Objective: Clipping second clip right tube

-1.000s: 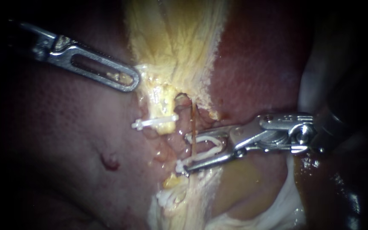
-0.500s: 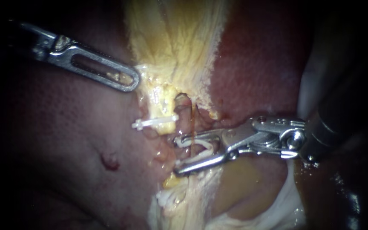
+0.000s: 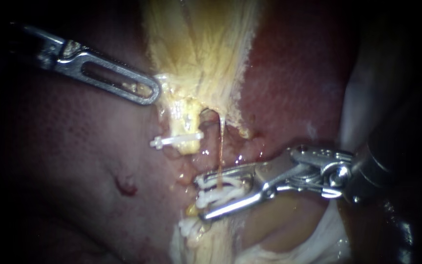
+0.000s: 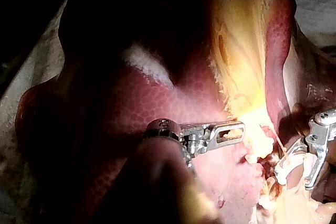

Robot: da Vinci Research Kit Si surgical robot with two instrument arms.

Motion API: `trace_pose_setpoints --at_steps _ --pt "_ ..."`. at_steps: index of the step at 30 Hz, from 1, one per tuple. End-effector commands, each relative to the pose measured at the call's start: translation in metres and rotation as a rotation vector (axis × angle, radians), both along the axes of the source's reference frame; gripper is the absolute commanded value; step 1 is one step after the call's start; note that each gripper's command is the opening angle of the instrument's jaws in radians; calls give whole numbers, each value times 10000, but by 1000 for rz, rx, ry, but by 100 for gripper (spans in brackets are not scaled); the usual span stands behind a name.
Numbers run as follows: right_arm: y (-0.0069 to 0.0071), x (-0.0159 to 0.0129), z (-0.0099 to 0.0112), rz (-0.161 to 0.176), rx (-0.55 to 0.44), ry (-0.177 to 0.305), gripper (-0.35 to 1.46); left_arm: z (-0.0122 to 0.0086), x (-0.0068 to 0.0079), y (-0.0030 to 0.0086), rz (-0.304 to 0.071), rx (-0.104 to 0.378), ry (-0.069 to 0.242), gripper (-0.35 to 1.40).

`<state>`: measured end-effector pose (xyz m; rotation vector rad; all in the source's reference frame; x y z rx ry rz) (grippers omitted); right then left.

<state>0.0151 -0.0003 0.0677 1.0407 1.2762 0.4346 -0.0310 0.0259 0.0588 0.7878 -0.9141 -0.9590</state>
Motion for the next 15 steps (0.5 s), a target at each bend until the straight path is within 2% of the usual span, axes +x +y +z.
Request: trace_pose_setpoints --at_steps 1,7,15 --pt "-1 0 -3 -8 -1 5 49 0 0 0 0 0 0 -35" --pt "-4 1 -13 -19 0 12 48 0 0 0 0 0 0 -35" --pt "1 -9 -5 -22 1 14 35 0 0 0 0 0 0 -35"
